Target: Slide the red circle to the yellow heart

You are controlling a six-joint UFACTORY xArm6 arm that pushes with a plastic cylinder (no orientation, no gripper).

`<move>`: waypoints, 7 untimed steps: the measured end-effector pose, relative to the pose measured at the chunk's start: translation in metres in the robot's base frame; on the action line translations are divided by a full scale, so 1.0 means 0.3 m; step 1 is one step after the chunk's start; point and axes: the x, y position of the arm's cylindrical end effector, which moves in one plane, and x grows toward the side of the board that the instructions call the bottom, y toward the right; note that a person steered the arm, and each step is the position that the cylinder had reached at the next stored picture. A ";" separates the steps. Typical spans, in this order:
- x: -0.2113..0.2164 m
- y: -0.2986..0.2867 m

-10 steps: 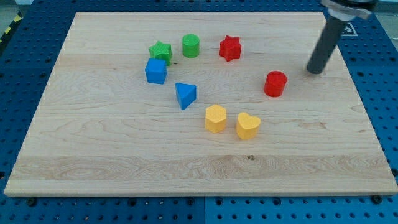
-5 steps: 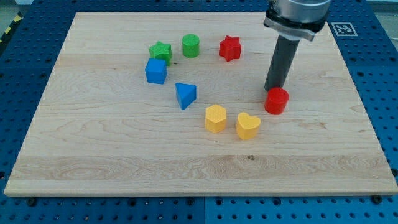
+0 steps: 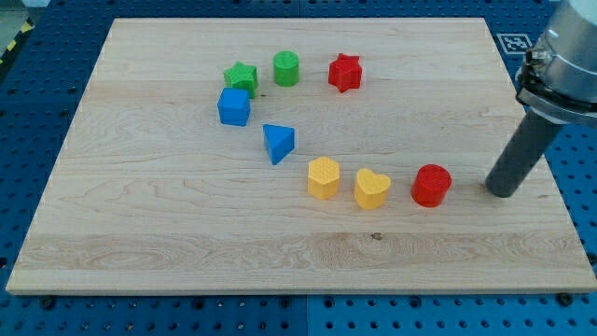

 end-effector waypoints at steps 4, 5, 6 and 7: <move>0.001 -0.234; -0.038 -0.311; -0.083 -0.369; -0.111 -0.500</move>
